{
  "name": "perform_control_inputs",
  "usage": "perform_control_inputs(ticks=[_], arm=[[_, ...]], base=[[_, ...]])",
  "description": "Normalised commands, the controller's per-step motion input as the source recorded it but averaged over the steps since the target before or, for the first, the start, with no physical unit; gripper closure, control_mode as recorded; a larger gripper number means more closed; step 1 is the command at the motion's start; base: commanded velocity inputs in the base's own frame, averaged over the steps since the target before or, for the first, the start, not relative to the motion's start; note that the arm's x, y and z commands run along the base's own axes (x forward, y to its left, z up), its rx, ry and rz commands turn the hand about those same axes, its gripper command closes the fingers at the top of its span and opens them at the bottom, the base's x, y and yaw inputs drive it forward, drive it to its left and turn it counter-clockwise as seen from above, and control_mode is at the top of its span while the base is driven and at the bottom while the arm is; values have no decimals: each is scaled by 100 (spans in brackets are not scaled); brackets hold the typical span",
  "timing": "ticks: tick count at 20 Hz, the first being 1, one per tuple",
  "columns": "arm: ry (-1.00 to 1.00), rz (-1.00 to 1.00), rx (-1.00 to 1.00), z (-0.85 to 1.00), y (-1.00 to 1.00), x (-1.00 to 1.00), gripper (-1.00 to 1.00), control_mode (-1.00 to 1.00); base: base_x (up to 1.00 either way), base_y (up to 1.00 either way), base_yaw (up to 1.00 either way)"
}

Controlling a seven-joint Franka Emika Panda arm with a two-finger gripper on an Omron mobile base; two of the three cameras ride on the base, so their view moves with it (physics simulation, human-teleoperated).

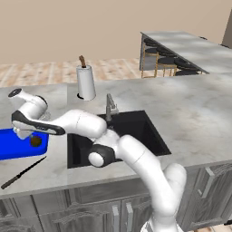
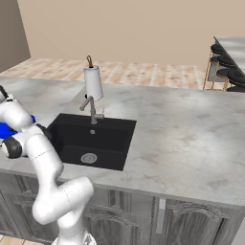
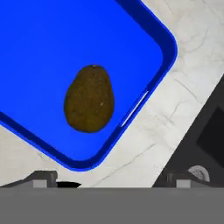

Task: Pick up all produce items and place them in the sink. Turn on the sink faucet to wash them. Then turn the sink off and put them in the tray.

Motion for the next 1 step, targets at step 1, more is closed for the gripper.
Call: perform_control_inputs(ticks=[1], arm=[[-1,6,-7,10,-58,-32,-100,-100]], base=[[0,0,0]])
